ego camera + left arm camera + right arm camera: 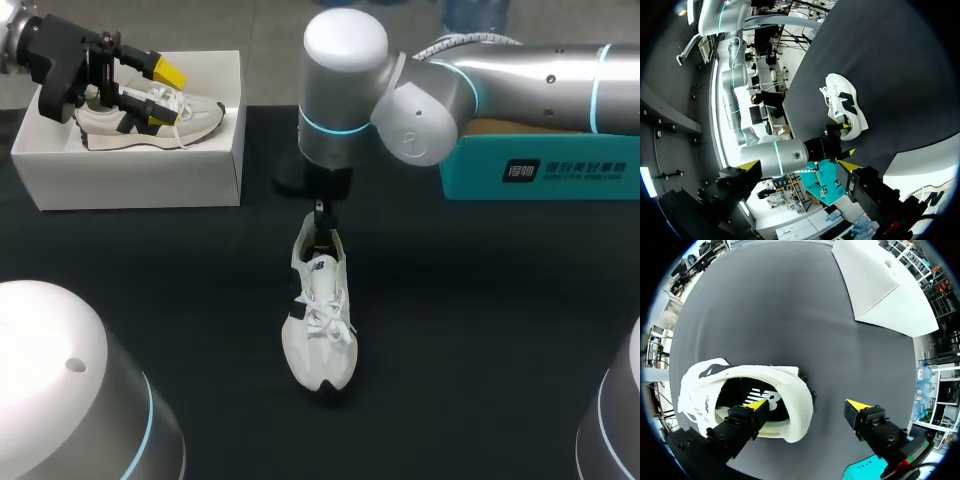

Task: Take the shoe out of the shoebox, open the shoe tongue, remove and reinsert the insole, then place the shoe into the shoebox

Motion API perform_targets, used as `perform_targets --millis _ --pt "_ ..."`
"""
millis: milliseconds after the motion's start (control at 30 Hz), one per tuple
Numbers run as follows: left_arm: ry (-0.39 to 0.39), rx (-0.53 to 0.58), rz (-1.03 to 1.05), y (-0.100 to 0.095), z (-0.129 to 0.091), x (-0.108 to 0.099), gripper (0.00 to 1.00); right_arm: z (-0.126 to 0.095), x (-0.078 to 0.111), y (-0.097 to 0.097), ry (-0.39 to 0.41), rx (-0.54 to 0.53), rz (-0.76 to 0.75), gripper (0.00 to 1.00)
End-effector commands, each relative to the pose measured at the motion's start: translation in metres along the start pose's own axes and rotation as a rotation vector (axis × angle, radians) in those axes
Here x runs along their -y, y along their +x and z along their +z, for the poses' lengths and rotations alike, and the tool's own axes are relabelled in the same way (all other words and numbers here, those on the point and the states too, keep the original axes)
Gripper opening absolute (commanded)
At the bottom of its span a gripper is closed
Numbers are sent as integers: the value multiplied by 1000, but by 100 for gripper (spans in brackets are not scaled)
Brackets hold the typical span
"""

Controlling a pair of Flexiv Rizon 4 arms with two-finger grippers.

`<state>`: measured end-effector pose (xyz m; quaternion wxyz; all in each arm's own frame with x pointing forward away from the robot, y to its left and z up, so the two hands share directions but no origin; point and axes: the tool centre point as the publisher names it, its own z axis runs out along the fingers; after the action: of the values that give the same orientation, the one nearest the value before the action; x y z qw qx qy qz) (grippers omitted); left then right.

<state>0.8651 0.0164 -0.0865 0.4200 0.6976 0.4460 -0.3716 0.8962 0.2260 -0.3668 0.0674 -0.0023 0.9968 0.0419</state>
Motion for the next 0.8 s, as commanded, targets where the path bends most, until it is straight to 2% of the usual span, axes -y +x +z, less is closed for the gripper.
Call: perform_targets --millis 33,67,100,133,167,300,367,600,700,800 --pt "2 -4 0 -1 0 0 100 8 -4 -5 12 -9 -5 100" --pt "2 -4 0 -1 0 0 100 9 -3 -6 18 -12 -7 96" --pt "2 -4 0 -1 0 0 100 10 -2 -6 19 -13 -7 80" --pt "2 -4 0 -1 0 0 100 11 -1 -7 20 -14 -6 58" --pt "2 -4 0 -1 0 0 100 13 1 -7 21 -18 -2 45" --pt "2 -4 0 -1 0 0 100 17 4 -5 17 -28 13 24" --pt "2 -4 0 -1 0 0 100 18 4 -4 16 -32 16 2" --pt "2 -4 0 -1 0 0 100 15 7 6 33 -55 61 0" --pt "2 -4 0 -1 0 0 100 4 11 10 49 -67 89 0" --pt "2 -4 0 -1 0 0 100 -14 15 12 22 -83 117 0"
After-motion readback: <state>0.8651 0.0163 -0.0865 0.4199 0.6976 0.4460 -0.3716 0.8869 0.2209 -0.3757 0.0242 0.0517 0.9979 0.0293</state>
